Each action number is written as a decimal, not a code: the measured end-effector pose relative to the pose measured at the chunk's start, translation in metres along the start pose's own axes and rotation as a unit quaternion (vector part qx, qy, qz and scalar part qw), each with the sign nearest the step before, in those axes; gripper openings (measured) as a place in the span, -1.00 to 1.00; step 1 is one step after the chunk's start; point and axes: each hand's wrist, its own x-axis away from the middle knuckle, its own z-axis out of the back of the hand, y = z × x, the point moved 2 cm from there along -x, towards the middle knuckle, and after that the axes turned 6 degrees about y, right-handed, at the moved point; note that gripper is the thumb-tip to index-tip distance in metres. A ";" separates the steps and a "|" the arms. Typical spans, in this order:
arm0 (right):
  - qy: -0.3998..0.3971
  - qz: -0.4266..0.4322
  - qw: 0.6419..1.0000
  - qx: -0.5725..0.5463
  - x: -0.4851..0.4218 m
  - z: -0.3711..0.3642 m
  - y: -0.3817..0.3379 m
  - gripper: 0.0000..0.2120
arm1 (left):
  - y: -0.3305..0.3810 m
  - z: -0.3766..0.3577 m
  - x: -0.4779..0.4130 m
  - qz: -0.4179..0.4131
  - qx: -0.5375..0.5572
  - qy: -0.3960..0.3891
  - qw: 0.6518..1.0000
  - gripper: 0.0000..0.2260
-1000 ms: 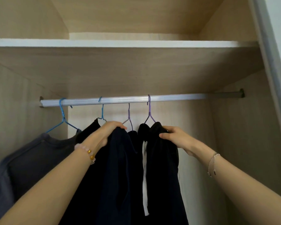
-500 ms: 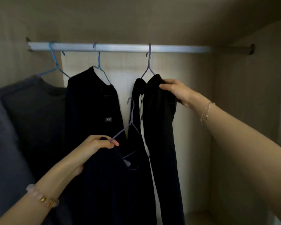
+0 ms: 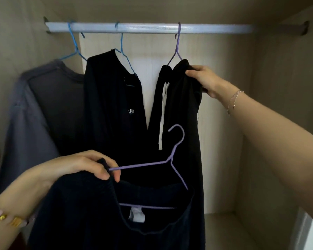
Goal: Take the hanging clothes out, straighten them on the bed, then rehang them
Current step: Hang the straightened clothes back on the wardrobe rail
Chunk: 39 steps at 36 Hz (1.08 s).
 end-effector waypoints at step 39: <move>0.222 -0.076 0.940 0.249 0.099 0.144 0.047 -0.78 | 0.155 -0.138 -0.236 -0.082 0.432 0.077 0.895 -0.77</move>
